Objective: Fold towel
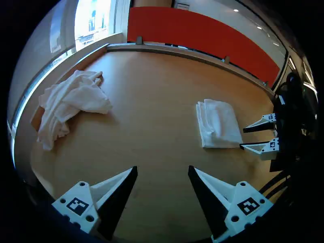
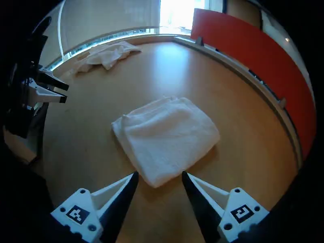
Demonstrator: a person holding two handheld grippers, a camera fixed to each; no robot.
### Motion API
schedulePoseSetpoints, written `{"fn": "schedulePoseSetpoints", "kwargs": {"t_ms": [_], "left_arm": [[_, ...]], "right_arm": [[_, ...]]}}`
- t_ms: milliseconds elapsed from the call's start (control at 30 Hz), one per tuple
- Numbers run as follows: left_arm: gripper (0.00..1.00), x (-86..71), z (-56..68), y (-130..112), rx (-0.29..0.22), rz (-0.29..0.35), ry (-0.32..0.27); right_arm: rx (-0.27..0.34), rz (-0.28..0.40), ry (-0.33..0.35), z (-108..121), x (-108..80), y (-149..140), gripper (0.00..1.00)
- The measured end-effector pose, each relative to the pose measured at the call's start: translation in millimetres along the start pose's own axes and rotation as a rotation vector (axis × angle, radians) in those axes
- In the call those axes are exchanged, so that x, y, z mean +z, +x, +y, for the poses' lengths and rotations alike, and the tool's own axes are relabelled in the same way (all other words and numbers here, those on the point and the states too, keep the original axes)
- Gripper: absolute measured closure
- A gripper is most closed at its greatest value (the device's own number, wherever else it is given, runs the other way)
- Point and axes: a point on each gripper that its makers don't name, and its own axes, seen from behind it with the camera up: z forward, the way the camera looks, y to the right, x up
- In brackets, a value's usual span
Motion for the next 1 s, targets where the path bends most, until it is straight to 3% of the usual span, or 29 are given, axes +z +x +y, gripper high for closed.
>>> {"fn": "schedulePoseSetpoints", "kwargs": {"t_ms": [100, 267, 467, 1000], "left_arm": [[0.07, -0.1, -0.5, -1, -0.001, 0.000, 0.001], [0.07, -0.5, -1.1, -1, -0.005, 0.001, 0.001], [0.07, -0.9, 0.0, -2, -0.004, 0.000, 0.000], [0.07, -1.5, 2.0, -4, -0.004, 0.000, -0.005]], "right_arm": [[0.012, -0.005, 0.005, -2, 0.3, -5, 0.32], [0.028, -0.006, 0.008, -4, 1.1, -8, 0.33], [0.033, -0.011, 0.001, -4, 2.3, -11, 0.56], [0.048, -0.023, 0.004, -8, 6.9, -18, 0.57]]}}
